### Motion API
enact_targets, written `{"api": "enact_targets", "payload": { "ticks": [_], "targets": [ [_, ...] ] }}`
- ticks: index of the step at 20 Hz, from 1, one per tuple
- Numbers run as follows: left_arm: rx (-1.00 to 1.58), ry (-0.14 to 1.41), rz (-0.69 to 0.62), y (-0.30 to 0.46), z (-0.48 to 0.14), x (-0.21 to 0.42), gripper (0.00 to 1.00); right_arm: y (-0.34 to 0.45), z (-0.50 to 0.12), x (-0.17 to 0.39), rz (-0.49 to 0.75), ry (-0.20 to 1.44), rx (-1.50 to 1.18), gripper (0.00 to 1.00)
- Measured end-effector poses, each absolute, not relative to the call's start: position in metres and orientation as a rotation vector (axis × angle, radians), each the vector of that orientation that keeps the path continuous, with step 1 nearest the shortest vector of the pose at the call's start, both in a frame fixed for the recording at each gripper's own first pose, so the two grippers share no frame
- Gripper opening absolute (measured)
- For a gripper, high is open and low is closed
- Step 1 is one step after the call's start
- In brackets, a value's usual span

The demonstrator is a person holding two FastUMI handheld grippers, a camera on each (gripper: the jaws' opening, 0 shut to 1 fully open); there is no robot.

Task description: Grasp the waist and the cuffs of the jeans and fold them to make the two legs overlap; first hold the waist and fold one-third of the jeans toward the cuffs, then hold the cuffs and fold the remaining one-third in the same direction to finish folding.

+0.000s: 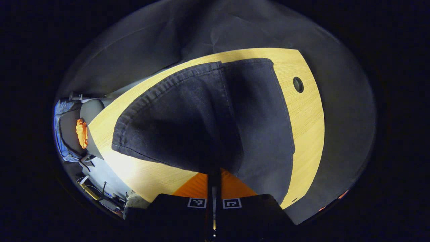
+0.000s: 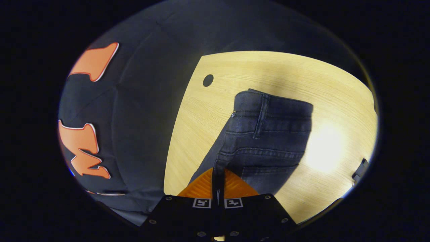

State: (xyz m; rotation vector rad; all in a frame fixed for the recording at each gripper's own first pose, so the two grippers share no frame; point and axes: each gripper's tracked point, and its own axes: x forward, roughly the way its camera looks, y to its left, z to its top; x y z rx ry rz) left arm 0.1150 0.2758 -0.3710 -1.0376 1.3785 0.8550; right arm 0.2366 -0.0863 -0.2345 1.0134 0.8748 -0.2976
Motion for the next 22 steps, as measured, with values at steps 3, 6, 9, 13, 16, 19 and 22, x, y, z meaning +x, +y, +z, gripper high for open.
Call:
{"api": "enact_targets", "payload": {
  "ticks": [3,6,9,13,16,19,22],
  "targets": [
    [-1.040,1.420,0.826,0.280,-0.388,0.159,0.03,-0.089,-0.250,0.278,-0.330,0.877,1.032,0.00],
    [-1.001,1.448,0.780,0.283,-0.385,0.196,0.10,-0.096,-0.266,0.320,-0.365,0.871,1.037,0.00],
    [-0.957,1.374,0.644,0.280,-0.366,0.251,0.62,-0.098,-0.264,0.345,-0.366,0.831,1.117,0.01],
    [-0.877,1.247,0.532,0.279,-0.349,0.275,0.95,-0.075,-0.240,0.344,-0.189,0.783,1.036,0.99],
    [-0.897,1.133,0.409,0.276,-0.323,0.272,0.96,-0.081,-0.231,0.312,-0.126,0.752,0.899,0.98],
    [-0.897,1.044,0.312,0.262,-0.298,0.249,0.96,-0.093,-0.210,0.265,-0.100,0.671,0.941,0.98],
    [-0.894,0.966,0.237,0.235,-0.276,0.216,0.96,-0.126,-0.226,0.228,-0.177,0.632,0.969,0.97]
  ]
}}
